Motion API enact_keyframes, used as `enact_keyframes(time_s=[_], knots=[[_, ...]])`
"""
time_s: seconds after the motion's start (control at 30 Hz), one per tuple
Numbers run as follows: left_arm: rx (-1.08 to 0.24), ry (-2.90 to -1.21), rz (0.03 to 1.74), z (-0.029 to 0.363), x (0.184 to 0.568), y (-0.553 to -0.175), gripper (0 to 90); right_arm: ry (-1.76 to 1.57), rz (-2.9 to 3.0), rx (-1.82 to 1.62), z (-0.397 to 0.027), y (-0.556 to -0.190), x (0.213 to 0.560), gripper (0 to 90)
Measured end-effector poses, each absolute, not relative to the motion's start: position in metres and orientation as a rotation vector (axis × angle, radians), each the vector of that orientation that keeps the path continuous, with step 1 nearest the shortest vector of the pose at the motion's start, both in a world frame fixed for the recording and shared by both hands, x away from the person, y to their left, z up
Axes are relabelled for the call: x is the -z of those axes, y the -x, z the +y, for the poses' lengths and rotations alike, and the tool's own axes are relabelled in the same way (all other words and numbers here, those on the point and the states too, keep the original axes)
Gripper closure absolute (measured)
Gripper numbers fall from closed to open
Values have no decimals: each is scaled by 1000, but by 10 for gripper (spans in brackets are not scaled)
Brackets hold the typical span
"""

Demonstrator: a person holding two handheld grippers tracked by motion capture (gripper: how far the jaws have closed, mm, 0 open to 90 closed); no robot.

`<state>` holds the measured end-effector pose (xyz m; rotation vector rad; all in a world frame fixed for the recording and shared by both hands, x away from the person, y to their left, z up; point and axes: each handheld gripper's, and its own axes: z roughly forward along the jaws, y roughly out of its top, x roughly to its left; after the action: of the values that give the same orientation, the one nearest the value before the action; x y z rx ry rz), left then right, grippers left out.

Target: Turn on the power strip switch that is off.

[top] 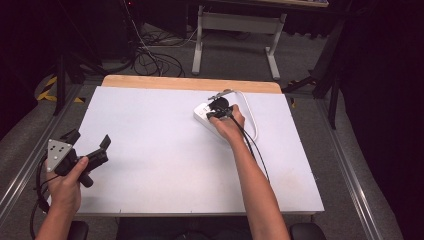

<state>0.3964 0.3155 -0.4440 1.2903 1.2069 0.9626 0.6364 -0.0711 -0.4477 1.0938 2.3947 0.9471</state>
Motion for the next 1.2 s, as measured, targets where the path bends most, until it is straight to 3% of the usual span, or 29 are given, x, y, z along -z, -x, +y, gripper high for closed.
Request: enact_keyframes(time_s=[1.2], knots=[[-962,-1296,1206,315,444,-397,41,-1130,2361,-878,-67,-633,450,900]])
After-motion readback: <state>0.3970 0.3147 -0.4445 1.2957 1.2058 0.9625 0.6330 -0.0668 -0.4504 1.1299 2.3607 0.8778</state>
